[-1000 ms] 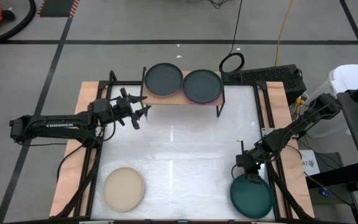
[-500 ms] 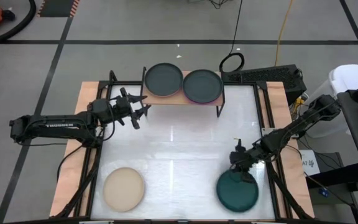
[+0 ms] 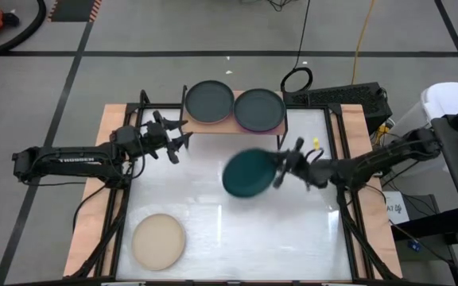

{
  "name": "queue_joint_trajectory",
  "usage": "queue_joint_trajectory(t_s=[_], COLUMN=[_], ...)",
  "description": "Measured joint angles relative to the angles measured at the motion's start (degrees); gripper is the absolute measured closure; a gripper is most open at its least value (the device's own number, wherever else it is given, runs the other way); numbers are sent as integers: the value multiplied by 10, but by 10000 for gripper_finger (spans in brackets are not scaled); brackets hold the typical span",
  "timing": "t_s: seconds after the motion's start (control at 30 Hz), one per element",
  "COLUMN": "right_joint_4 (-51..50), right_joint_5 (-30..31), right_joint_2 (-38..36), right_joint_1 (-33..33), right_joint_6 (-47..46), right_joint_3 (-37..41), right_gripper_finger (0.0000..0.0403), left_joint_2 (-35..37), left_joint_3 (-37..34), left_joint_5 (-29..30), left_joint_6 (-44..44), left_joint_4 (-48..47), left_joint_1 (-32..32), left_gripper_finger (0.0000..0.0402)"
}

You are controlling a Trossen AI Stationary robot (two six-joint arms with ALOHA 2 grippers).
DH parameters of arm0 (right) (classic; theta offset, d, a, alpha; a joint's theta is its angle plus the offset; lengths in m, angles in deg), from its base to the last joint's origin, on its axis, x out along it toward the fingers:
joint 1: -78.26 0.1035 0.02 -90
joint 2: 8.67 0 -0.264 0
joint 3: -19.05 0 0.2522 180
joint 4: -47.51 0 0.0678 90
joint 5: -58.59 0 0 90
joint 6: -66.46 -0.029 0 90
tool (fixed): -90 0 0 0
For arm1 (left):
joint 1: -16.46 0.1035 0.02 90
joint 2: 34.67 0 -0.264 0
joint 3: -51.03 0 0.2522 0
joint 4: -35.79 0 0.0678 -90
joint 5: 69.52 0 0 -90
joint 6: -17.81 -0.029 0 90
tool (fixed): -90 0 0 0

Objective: Place and stack plates onto a shelf
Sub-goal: Stack the dark green plate on the left black plate on the shelf

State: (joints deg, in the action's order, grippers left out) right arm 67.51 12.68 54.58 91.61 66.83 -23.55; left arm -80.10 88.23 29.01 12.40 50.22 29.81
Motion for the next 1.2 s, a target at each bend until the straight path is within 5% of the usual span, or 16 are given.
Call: queue_joint_trajectory(t_s=[0.13,0.37,0.53,0.77,1.2], right_joint_4=[136,204,269,266,164], right_joint_5=[-4,-13,-99,-231,-235], right_joint_2=[0,4,29,128,334], right_joint_1=[-54,-143,-220,-276,-315], right_joint_6=[33,2,-48,-114,-107], right_joint_3=[0,0,-15,-112,-323], right_gripper_finger=[402,402,403,403,403], left_joint_2=[0,4,34,103,102], left_joint_3=[0,0,0,0,0], left_joint_5=[0,1,16,54,56], left_joint_6=[14,2,-24,-39,-35], left_joint_4=[-1,-11,-38,-78,-140], left_joint_1=[0,2,2,0,0], left_gripper_finger=[183,183,183,183,183])
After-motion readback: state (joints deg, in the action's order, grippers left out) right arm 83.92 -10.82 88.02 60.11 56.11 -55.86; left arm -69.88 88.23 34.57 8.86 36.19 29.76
